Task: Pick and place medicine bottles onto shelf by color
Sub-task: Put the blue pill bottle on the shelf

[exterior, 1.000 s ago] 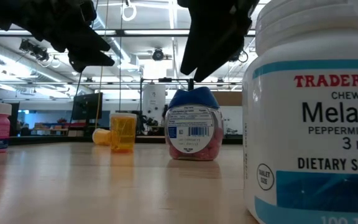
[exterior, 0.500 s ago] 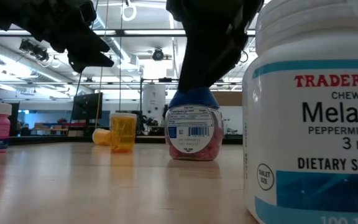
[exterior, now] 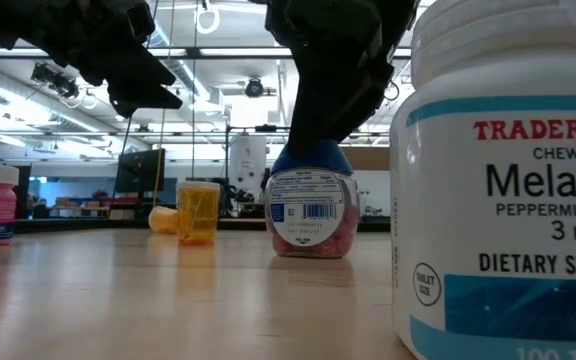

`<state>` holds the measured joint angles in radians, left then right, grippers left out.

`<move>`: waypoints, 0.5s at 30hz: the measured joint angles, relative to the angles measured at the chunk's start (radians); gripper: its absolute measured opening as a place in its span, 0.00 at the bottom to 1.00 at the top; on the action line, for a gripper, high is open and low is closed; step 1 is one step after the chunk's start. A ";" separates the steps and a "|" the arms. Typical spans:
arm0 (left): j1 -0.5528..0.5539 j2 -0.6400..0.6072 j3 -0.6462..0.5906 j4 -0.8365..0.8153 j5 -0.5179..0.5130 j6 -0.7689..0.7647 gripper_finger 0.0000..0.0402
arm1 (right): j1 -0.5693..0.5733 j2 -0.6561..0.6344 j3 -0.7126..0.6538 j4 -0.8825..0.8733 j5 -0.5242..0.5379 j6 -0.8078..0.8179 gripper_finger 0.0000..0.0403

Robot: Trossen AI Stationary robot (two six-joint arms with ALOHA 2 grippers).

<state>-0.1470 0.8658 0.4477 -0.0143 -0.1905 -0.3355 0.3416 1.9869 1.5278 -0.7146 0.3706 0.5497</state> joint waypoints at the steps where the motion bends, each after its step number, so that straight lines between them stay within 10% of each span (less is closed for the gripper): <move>1: -0.004 0.000 0.000 0.000 0.000 -0.001 0.57 | 0.000 0.000 -0.005 0.004 -0.003 0.000 0.77; 15: -0.015 0.000 0.000 0.001 0.000 -0.002 0.57 | -0.002 0.000 -0.062 0.067 -0.007 -0.009 0.77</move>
<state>-0.1623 0.8658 0.4477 -0.0129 -0.1902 -0.3373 0.3401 1.9864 1.4658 -0.6478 0.3638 0.5405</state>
